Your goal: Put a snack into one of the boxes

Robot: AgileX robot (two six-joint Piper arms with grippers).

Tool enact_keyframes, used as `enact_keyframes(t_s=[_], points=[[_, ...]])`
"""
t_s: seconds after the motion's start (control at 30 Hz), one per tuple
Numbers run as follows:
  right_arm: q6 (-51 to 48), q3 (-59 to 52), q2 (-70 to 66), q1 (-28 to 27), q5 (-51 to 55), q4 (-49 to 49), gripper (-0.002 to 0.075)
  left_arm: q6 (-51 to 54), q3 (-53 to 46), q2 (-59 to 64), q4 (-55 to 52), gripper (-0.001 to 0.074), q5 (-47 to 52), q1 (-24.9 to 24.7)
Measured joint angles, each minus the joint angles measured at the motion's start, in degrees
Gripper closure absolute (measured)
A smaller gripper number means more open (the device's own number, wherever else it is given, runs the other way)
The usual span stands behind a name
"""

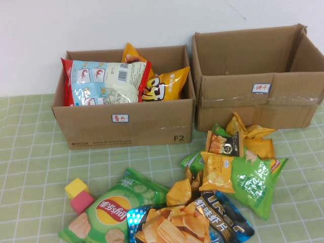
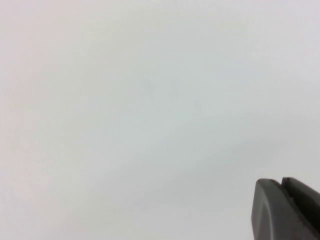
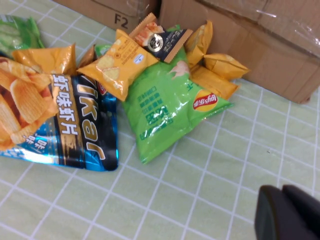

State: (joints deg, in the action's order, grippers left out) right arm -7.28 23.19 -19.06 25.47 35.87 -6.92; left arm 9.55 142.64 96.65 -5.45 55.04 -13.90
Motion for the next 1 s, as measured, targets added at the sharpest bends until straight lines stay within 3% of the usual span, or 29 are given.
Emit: enact_keyframes(t_s=[0.23,0.43,0.7,0.87,1.0], points=[[3.64,-3.04,0.0,0.0,-2.69,-0.11,0.0728,3.13,-9.63,-8.18,0.33,0.0736,-4.89,0.0],[7.28,-5.28,0.0,0.0,-5.05,1.1,0.0728,3.98,-38.08,-20.2,0.67,0.0736,-20.59,0.0],[7.28,-5.28,0.0,0.0,-5.05,1.14,0.0728,1.92,-81.36,-37.24,1.67,0.0736,-52.42,0.0],[7.28,-5.28,0.0,0.0,-5.14,0.1,0.0728,-1.52,-100.23,-41.34,1.67,0.0736,-68.86,0.0],[7.28,-5.28,0.0,0.0,-5.14,-0.25,0.0728,-2.59,-109.9,-41.68,0.32,0.0736,-79.36,0.0]])
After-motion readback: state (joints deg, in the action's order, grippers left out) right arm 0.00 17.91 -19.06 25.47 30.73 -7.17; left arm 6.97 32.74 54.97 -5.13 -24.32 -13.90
